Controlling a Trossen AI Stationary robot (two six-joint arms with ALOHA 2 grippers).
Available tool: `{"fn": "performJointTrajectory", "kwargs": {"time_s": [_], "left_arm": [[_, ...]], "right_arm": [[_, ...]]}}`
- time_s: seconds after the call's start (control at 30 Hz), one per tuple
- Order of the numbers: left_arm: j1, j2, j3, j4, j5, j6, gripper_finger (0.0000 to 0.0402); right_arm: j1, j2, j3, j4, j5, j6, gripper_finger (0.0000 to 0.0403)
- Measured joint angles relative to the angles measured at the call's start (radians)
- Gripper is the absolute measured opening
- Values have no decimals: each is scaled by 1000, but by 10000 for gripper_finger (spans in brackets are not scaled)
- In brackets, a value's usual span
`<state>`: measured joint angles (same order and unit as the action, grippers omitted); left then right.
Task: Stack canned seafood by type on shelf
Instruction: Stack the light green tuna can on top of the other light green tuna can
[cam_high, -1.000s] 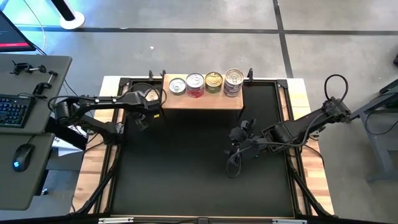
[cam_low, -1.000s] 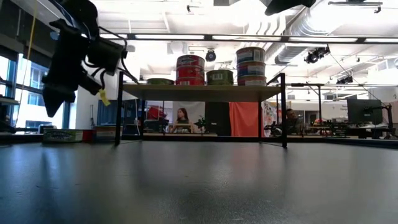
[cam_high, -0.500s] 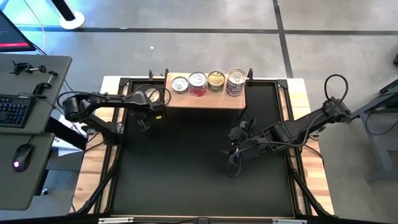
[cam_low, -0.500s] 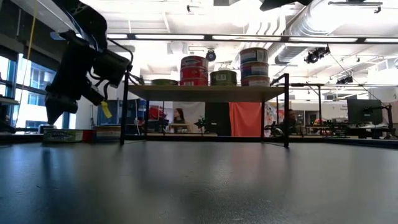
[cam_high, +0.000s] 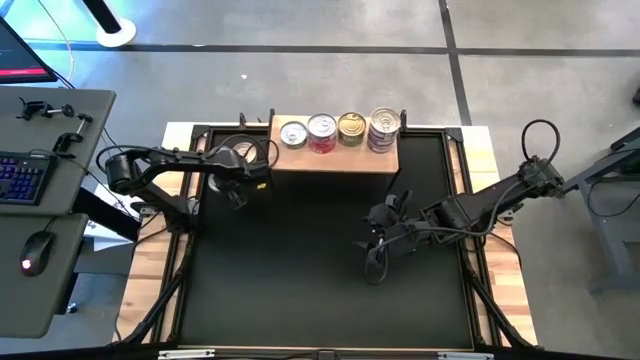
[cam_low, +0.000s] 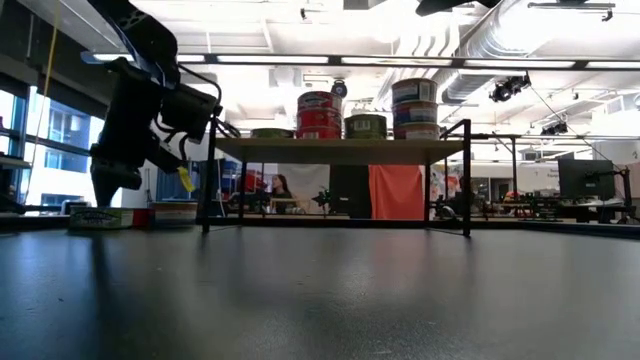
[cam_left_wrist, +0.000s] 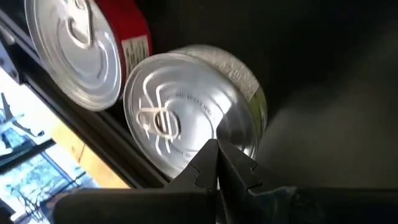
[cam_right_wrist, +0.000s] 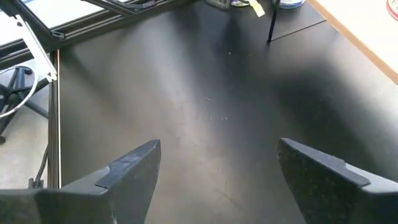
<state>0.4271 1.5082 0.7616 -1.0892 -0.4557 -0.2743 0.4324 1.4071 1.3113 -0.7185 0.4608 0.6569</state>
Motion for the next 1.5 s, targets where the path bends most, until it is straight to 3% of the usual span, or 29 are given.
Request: {"fn": "performJointTrajectory", "kwargs": {"time_s": [0.3, 0.53, 0.87, 1.2, 1.5], "left_arm": [[0, -1, 0, 40, -25, 16, 0], [-2, -5, 2, 74, 66, 6, 0], [-37, -5, 5, 48, 115, -135, 0], [-147, -3, 3, 27, 131, -297, 0], [-260, -4, 3, 24, 208, -478, 0]], "right_arm": [[0, 0, 0, 0, -1, 1, 314], [0, 0, 0, -1, 0, -1, 314], [0, 0, 0, -2, -7, -7, 314], [0, 0, 0, -3, -7, -11, 314], [0, 0, 0, -3, -28, -37, 314]]}}
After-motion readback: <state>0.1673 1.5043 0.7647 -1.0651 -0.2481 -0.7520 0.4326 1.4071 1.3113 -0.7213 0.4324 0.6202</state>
